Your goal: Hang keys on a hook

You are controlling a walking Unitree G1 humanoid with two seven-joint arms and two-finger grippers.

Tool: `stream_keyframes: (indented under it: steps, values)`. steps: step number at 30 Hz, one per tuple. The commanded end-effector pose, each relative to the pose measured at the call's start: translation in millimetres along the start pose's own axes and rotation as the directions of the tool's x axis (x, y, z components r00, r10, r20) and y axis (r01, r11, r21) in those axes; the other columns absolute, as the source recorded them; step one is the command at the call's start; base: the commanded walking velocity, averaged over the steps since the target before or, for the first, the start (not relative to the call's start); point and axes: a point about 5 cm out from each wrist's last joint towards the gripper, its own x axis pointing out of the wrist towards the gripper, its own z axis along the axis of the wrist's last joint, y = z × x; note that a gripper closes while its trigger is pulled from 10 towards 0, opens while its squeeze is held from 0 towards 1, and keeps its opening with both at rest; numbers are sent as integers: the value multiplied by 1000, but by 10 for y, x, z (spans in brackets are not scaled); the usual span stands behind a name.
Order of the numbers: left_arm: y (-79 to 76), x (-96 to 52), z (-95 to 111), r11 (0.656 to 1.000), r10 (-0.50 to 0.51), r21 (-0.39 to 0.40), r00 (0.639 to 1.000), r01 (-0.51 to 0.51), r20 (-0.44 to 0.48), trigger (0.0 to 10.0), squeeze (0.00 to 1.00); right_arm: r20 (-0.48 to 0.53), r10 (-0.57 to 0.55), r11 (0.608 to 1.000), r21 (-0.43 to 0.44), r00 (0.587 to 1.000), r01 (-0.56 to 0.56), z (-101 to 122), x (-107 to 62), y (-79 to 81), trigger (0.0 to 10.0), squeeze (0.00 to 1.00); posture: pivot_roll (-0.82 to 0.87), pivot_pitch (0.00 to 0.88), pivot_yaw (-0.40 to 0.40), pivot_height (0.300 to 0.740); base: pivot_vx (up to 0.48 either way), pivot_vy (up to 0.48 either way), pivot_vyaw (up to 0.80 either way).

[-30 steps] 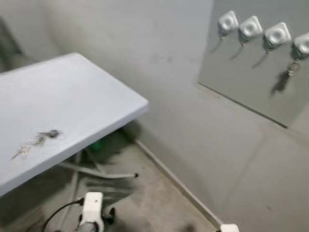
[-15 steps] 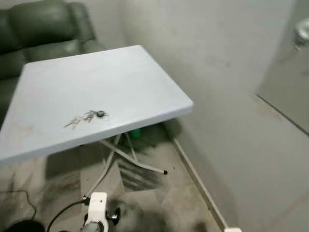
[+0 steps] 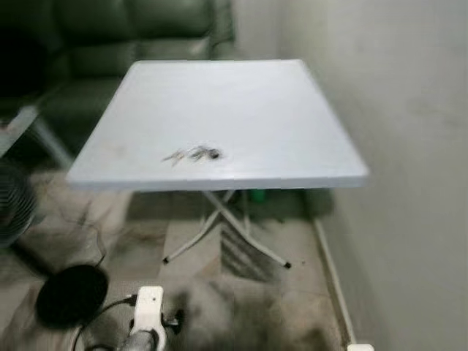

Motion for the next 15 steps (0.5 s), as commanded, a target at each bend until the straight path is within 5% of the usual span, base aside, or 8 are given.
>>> stream_keyframes:
  steps: [1,4,15]
  values:
    - [-97,37,101,1000,-24,-5,999,24,31,10000,0,-30,4,1000,2,1000,-4,-96,-24,-9,10000,0,-28,0,9,732,0,0,800]
    - [-98,38,110,1000,-24,-2,999,24,35,10000,0,-25,3,1000,13,1000,-3,-91,-24,-10,10000,0,-28,0,9,732,0,0,800]
    - [-108,54,178,1000,-25,-12,998,26,60,10000,0,-21,-3,998,69,1000,4,-85,-23,-16,10000,0,-31,0,13,732,0,0,0]
